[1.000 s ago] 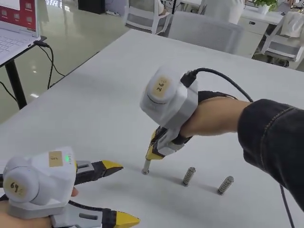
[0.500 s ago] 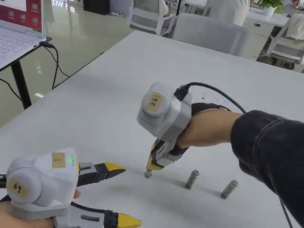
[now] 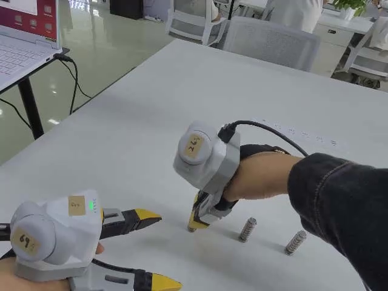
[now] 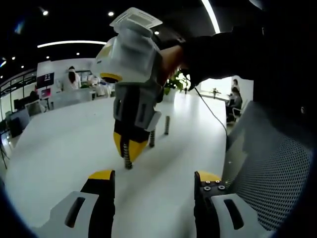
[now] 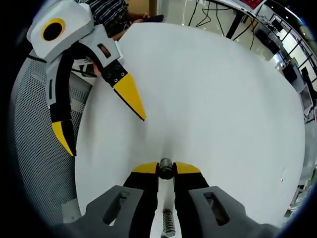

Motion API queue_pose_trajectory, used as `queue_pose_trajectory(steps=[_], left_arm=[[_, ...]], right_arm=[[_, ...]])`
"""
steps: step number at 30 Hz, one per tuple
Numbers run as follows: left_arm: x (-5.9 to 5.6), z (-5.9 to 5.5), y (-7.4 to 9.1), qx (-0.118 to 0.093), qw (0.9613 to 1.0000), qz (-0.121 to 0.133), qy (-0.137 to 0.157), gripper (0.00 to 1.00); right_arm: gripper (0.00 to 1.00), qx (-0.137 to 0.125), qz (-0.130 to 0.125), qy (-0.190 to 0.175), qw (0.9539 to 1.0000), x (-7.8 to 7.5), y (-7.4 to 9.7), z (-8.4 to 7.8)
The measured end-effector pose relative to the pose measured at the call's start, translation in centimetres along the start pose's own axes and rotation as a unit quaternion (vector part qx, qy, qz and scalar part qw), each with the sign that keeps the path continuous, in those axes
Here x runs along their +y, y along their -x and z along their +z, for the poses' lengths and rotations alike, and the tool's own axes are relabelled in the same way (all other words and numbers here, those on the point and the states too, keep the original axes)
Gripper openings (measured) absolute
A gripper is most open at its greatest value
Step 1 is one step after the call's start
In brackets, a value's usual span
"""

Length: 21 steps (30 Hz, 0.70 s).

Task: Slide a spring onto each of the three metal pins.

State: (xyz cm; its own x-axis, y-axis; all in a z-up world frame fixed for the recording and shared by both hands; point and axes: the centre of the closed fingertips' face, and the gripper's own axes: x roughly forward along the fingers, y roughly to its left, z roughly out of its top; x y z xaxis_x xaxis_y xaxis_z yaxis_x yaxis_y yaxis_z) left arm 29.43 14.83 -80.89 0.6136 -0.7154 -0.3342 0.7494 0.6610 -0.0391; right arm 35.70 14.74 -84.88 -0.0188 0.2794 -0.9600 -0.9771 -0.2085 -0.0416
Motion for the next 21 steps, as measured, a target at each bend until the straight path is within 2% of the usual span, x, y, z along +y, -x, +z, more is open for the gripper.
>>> queue_pose_trajectory(steps=[12, 21], left_arm=[[0.13, 0.04, 0.02, 0.002, 1.0000, 0.003, -0.001, 0.60], [0.16, -0.07, -0.03, 0.005, 1.0000, 0.003, 0.000, 0.60]], right_arm=[[0.10, -0.005, 0.002, -0.004, 1.0000, 0.00, -0.38, -0.04], [0.19, -0.019, -0.003, -0.013, 0.9997, -0.34, 0.13, -0.53]])
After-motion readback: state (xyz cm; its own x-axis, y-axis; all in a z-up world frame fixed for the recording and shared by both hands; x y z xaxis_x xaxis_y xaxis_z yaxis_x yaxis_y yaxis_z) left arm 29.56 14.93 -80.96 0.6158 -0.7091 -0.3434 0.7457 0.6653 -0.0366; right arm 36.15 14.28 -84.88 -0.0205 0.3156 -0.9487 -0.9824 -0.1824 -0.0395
